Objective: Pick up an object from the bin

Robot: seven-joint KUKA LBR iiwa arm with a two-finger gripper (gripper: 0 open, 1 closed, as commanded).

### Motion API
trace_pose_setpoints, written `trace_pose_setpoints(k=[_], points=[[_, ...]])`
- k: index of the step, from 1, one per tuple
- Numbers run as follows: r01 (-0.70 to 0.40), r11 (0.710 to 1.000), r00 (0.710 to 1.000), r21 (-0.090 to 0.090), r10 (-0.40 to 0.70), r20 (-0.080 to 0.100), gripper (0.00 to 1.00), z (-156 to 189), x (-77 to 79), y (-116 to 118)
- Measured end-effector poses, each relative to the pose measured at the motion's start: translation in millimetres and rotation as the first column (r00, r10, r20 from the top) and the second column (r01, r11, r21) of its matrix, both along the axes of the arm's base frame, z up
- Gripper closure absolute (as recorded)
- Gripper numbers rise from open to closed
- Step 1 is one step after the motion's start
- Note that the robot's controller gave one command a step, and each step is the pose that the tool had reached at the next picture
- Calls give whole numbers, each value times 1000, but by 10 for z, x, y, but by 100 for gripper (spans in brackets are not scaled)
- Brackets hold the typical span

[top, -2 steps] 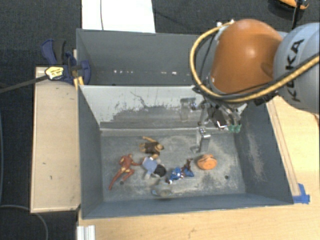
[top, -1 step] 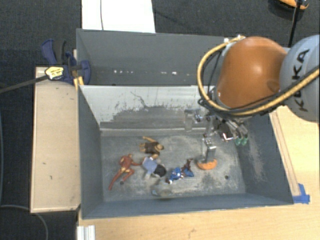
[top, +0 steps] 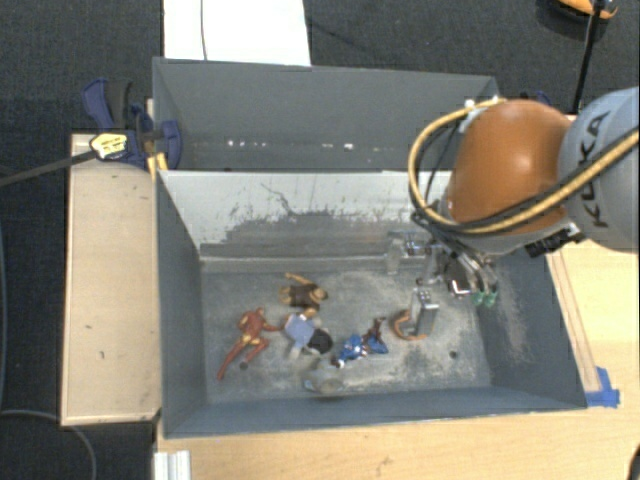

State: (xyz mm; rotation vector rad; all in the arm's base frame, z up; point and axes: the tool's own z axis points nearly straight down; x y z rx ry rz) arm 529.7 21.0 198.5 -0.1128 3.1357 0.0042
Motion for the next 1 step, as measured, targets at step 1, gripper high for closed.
trace_pose_setpoints(k=[1], points=[[-179, 984, 984, -5, 179, 0, 0, -355, -125, -172]])
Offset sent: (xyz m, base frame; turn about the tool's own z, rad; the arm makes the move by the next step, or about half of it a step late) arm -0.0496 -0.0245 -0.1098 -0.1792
